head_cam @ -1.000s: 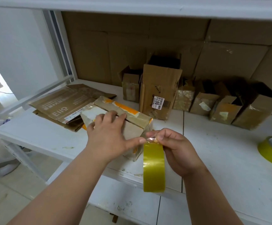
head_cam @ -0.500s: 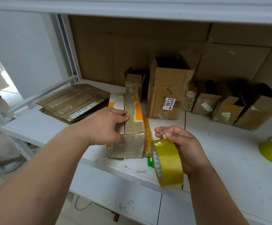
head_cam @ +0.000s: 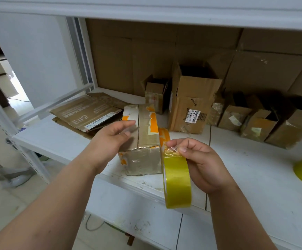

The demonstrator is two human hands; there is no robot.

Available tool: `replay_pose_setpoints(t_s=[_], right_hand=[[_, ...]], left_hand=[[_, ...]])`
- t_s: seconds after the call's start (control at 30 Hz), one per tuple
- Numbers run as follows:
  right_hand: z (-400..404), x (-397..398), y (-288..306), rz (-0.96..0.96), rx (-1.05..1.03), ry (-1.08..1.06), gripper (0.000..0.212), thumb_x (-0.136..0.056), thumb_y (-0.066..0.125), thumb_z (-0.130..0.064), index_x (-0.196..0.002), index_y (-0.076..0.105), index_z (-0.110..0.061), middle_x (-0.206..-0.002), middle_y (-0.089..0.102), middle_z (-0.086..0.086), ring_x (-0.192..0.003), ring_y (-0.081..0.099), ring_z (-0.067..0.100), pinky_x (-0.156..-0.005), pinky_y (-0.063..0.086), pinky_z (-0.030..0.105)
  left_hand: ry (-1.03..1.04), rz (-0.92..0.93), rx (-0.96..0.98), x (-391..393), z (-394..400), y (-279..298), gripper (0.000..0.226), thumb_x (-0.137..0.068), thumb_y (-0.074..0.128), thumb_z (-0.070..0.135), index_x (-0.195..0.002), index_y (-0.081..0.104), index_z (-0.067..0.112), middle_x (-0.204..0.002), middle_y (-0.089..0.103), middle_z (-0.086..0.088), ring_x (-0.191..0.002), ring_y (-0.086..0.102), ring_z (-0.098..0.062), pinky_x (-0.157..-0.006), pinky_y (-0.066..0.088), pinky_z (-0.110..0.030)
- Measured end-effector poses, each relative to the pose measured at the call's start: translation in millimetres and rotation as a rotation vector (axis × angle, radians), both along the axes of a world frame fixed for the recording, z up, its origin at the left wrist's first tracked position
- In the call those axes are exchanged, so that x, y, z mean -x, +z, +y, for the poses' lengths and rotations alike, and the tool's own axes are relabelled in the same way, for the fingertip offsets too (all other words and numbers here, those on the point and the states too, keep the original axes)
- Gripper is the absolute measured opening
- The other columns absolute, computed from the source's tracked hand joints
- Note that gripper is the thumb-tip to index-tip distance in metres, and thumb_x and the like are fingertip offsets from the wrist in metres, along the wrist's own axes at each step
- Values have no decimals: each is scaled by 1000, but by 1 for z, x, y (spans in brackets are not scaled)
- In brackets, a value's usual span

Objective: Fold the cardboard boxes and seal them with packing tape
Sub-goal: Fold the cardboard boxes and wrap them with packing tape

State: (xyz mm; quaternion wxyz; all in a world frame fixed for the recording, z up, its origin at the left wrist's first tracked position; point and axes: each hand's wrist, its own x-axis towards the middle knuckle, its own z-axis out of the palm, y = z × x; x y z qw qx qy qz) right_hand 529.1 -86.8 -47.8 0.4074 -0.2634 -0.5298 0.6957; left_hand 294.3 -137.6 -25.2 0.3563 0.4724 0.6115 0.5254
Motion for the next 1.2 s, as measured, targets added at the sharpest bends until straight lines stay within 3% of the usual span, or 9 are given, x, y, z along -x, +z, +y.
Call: replay_pose_setpoints(t_s=[0.13, 0.2, 0.33, 0.47, 0.63, 0.77, 0.97, 1.1, 1.2], right_hand=[[-3, -4, 2, 67, 49, 34, 11, -77, 59, -8, -68, 65, -8, -108, 70, 13, -97, 65, 25, -89, 46, 44], [-4, -6, 4, 80, 43, 38, 10, -78, 58, -7, -70, 64, -6, -111, 69, 14, -101, 64, 28, -91, 46, 46], [-8, -6, 7, 6, -40, 21, 9, -78, 60, -9, -71, 61, -4, -115, 66, 11, -105, 59, 26, -92, 41, 45], [-12, -6, 6, -34, -84, -4, 13, -80, 65, -9, -77, 57, 1, -118, 58, 16, -104, 55, 27, -90, 40, 42], [-20, -14, 5, -87, -78, -50, 16, -77, 63, -14, -78, 59, 2, -115, 61, 9, -113, 56, 28, -107, 38, 57], [-26, -19, 5, -181, -134, -112, 9, -84, 65, -8, -78, 68, -3, -116, 63, 16, -108, 59, 31, -106, 39, 59], [-35, -28, 7, -251, -142, -212, 7, -83, 72, -21, -79, 76, -17, -92, 72, 2, -89, 66, 20, -88, 51, 45], [-39, -33, 8, -395, -253, -329, 10, -88, 71, -30, -95, 78, -34, -98, 71, -17, -95, 66, 0, -83, 48, 21], [-37, -56, 8, -322, -156, -269, 42, -79, 72, -49, -114, 70, -25, -103, 73, -11, -96, 67, 7, -88, 45, 29]], left_hand=[[8, 77, 15, -4, -4, -1, 30, -101, 52, 8, -116, 70, 27, -123, 66, 11, -103, 65, -2, -87, 52, -15], [31, 209, 2, -9, -6, 2, 27, -100, 55, 12, -113, 70, 29, -123, 63, 18, -109, 60, -1, -97, 50, -23], [-48, 354, -104, -31, -15, 20, 14, -94, 62, 35, -105, 71, 37, -107, 64, 19, -101, 59, 1, -90, 48, -26], [-275, 434, -9, -59, -18, 34, 36, -75, 68, 61, -102, 70, 37, -102, 68, 11, -96, 64, -1, -86, 53, -29], [-235, 648, -2, -75, -16, 27, 15, -80, 78, 42, -86, 70, 30, -79, 66, 12, -75, 58, 5, -62, 42, -7], [-257, 623, -5, -85, -19, 21, 17, -82, 75, 42, -76, 68, 28, -64, 60, 25, -63, 53, 11, -54, 36, -7], [-237, 696, -27, -94, -23, 20, 19, -91, 66, 37, -77, 63, 25, -66, 57, 11, -62, 51, 2, -53, 38, -15], [-142, 690, -46, -94, -27, 21, 22, -92, 65, 32, -73, 59, 21, -62, 55, 5, -58, 49, -5, -53, 38, -20], [0, 589, -40, -85, -32, 23, 26, -91, 67, 33, -70, 60, 20, -66, 62, 2, -59, 57, -3, -60, 49, -20]])
